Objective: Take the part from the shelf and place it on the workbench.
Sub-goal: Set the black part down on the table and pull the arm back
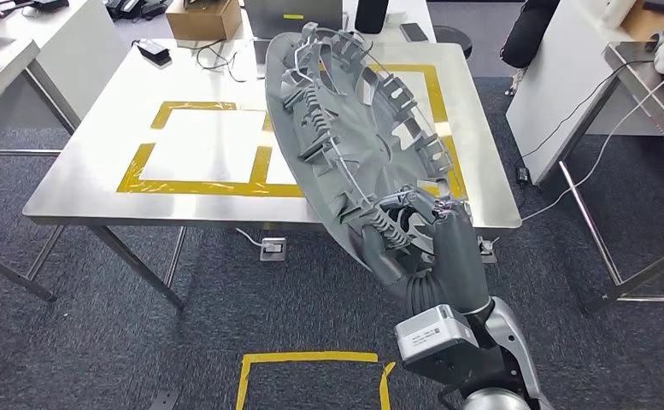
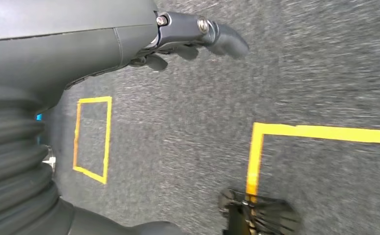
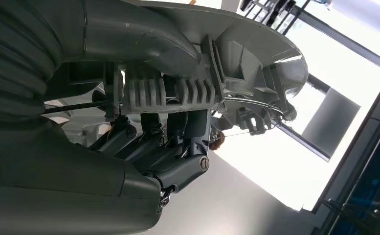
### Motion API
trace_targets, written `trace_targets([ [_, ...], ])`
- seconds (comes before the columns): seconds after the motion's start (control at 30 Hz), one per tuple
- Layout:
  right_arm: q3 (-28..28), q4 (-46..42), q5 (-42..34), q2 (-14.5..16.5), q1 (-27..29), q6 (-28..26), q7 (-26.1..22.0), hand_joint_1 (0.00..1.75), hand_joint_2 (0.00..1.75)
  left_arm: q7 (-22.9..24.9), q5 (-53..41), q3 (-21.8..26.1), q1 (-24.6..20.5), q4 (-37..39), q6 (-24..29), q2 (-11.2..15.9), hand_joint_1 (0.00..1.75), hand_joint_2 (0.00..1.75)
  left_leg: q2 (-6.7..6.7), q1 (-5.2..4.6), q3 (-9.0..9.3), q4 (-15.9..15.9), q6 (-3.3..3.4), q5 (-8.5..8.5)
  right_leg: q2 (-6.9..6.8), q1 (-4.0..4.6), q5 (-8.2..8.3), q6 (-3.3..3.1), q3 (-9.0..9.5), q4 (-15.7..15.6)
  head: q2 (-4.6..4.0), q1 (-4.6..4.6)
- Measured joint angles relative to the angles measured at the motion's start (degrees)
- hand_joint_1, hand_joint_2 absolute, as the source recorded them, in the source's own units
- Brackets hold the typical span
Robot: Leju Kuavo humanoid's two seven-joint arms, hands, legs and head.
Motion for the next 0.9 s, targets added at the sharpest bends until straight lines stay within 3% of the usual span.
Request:
trace_targets([
  [0.1,0.0,0.01,0.03,0.02,0.02,0.04,-0.01,1.75,1.75,0.02,-0.03,0.01,0.1,0.02,0.01,0.05,0.0,1.75,0.13,0.66,-6.65,9.41,-1.03,-3.56,0.01,-0.31,-1.22,-0.16,1.31,-0.15,0.0,-0.21],
  [0.13,0.0,0.01,0.04,0.02,0.05,0.05,-0.01,1.75,1.75,0.05,-0.03,0.02,0.18,0.03,0.01,0.09,0.0,1.75,0.17,0.88,-8.0,10.39,-1.33,-4.35,0.07,-0.43,-1.7,-0.04,1.87,-0.14,0.0,-0.23],
  [0.17,0.0,0.02,0.05,0.02,0.06,0.05,-0.01,1.75,1.75,0.09,-0.03,0.02,0.23,0.05,0.01,0.11,0.0,1.75,0.23,1.1,-8.5,9.63,-1.62,-3.97,0.12,-0.59,-2.21,0.15,2.55,-0.13,0.0,-0.25],
  [0.2,0.0,0.02,0.05,0.02,0.08,0.05,0.0,1.75,1.75,0.09,-0.03,0.02,0.26,0.05,0.01,0.14,0.0,1.75,0.31,1.32,-8.18,7.13,-1.88,-2.25,0.15,-0.78,-2.8,0.4,3.34,-0.11,0.0,-0.25],
  [0.27,0.01,0.02,0.05,0.02,0.08,0.05,0.01,1.75,1.75,0.1,-0.03,0.02,0.3,0.07,0.01,0.16,0.0,1.75,0.54,1.76,-6.31,-0.02,-2.32,3.4,0.14,-1.04,-3.93,0.98,4.55,-0.05,0.0,-0.26],
  [0.3,0.01,0.02,0.05,0.02,0.08,0.05,0.02,1.75,1.75,0.1,-0.03,0.02,0.33,0.07,0.01,0.16,0.0,1.75,0.61,1.9,-5.59,-2.47,-2.43,5.45,0.13,-1.1,-4.27,1.18,4.83,-0.03,0.0,-0.27],
  [0.33,0.01,0.02,0.05,0.02,0.08,0.05,0.02,1.75,1.75,0.1,-0.03,0.02,0.35,0.08,0.01,0.16,0.0,1.75,0.65,1.98,-5.25,-3.71,-2.49,6.6,0.13,-1.11,-4.45,1.29,4.9,-0.02,0.0,-0.29],
  [0.4,0.01,0.03,0.05,0.02,0.08,0.05,0.01,1.75,1.75,0.09,-0.03,0.02,0.37,0.09,0.01,0.15,0.0,1.75,0.66,2.0,-5.21,-3.97,-2.5,6.9,0.13,-1.11,-4.49,1.33,4.83,-0.02,0.0,-0.3],
  [0.47,-0.04,0.04,-0.08,0.03,-0.04,0.03,-0.04,1.75,1.75,0.11,-0.05,0.08,0.41,0.16,0.03,0.14,0.0,1.75,0.63,1.84,-4.72,-4.65,-0.97,6.61,0.13,-1.06,-4.96,2.4,5.04,0.89,0.0,-0.26],
  [0.53,-0.09,0.08,-0.42,0.04,-0.19,0.04,-0.15,1.75,1.75,0.12,-0.09,0.18,0.32,0.21,0.05,0.15,0.0,1.75,0.47,1.67,-3.66,-5.14,1.02,5.61,0.08,-1.07,-6.54,3.75,3.2,5.57,0.0,-0.01],
  [0.6,-0.1,0.23,-0.72,0.03,-0.23,0.18,-0.26,1.75,1.75,0.11,-0.11,0.25,0.22,0.2,0.08,0.21,0.0,1.75,0.33,1.56,-2.77,-5.19,1.56,4.85,0.02,-1.11,-9.36,4.14,-1.66,13.05,0.0,0.24],
  [0.63,-0.11,0.41,-0.87,0.03,-0.28,0.38,-0.3,1.75,1.75,0.11,-0.11,0.27,0.24,0.21,0.09,0.23,0.0,1.75,0.3,1.43,-2.42,-5.19,1.62,4.47,0.02,-1.08,-10.43,4.16,-3.91,15.77,0.0,0.28],
  [0.67,-0.12,0.68,-1.03,0.03,-0.42,0.69,-0.28,1.75,1.75,0.12,-0.13,0.28,0.25,0.21,0.09,0.25,0.0,1.75,0.25,1.3,-1.95,-5.18,1.65,4.05,0.02,-1.01,-10.5,4.02,-5.3,16.7,0.0,0.31],
  [0.7,-0.13,1.03,-1.21,0.04,-0.61,1.07,-0.24,1.75,1.75,0.13,-0.15,0.28,0.24,0.21,0.09,0.24,0.0,1.75,0.18,1.18,-1.34,-5.18,1.62,3.57,0.02,-0.88,-9.24,3.77,-5.64,15.51,0.0,0.34],
  [0.8,-0.13,2.16,-1.63,0.08,-1.42,2.0,-0.02,1.75,1.75,0.17,-0.37,0.29,0.06,0.19,0.08,0.05,0.0,1.75,-0.02,0.85,0.53,-5.2,1.37,2.21,-0.01,-0.02,-1.61,2.07,-2.88,4.86,0.0,0.38],
  [0.87,-0.15,3.23,-1.84,0.26,-2.24,2.85,0.29,1.75,1.75,-0.07,-0.6,0.32,-0.17,0.17,-0.16,-0.07,0.0,1.75,-0.07,0.78,0.87,-5.29,0.85,1.71,0.0,0.49,0.35,1.22,-1.84,1.11,0.0,0.37],
  [0.9,-0.18,4.05,-1.93,0.46,-2.77,3.46,0.49,1.75,1.75,-0.32,-0.74,0.34,-0.28,0.16,-0.41,-0.09,0.0,1.75,-0.05,0.71,0.94,-5.37,0.72,1.64,0.02,0.51,0.24,1.39,-1.7,0.8,0.0,0.32],
])
